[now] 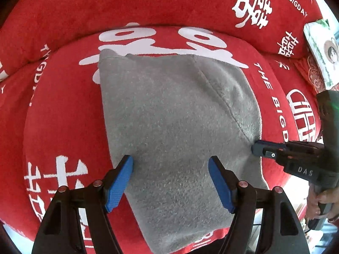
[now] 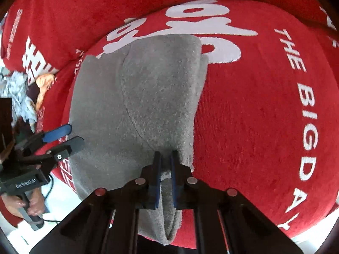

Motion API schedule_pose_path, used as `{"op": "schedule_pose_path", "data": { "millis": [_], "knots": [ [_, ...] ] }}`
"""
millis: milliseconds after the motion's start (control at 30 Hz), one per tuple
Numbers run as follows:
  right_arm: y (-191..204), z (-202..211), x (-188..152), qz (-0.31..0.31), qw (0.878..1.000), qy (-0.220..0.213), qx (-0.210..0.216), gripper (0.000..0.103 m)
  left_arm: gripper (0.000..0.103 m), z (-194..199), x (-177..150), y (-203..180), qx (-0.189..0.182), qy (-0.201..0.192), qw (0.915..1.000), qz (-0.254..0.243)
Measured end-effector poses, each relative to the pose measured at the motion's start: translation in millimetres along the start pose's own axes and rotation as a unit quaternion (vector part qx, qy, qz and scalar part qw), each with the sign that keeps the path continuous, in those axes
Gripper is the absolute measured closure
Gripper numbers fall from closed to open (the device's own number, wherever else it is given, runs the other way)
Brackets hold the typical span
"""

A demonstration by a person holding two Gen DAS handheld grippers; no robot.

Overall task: Fold small clothes
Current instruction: 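Open the left gripper and lift it off the bundle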

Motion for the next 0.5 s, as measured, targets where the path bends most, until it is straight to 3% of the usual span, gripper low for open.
{"op": "schedule_pose_path", "data": {
  "millis": [133,300,500],
  "knots": [
    [5.5,2.2,-1.4,0.014,1.000,0.006,-0.021,0.096,0.029,4.5,-0.4,6.1,0.004,0.008,0.9997,0.021],
    [3.8,5.7,-12.0,-0.019,1.000,0.015,0.005,0.096,0.029,3.4,-5.8,16.4,0.020,0.021,0.9989,0.038],
    [-2.8,-4.5,-44.8,-0.050,0.996,0.072,-0.003,0.094,0.029,-8.5,-24.8,27.6,0.042,0.051,0.9968,0.046]
  ]
}}
Point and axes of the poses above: each gripper's, at about its wrist camera, not at the fingertips, and z roughly against the way its jaws point, y to its left, x to its top, the point moved 7 cm from there along -z, roughly the way its jaws point, and after that the axes turned 15 degrees about z, right-handed, at the moved point
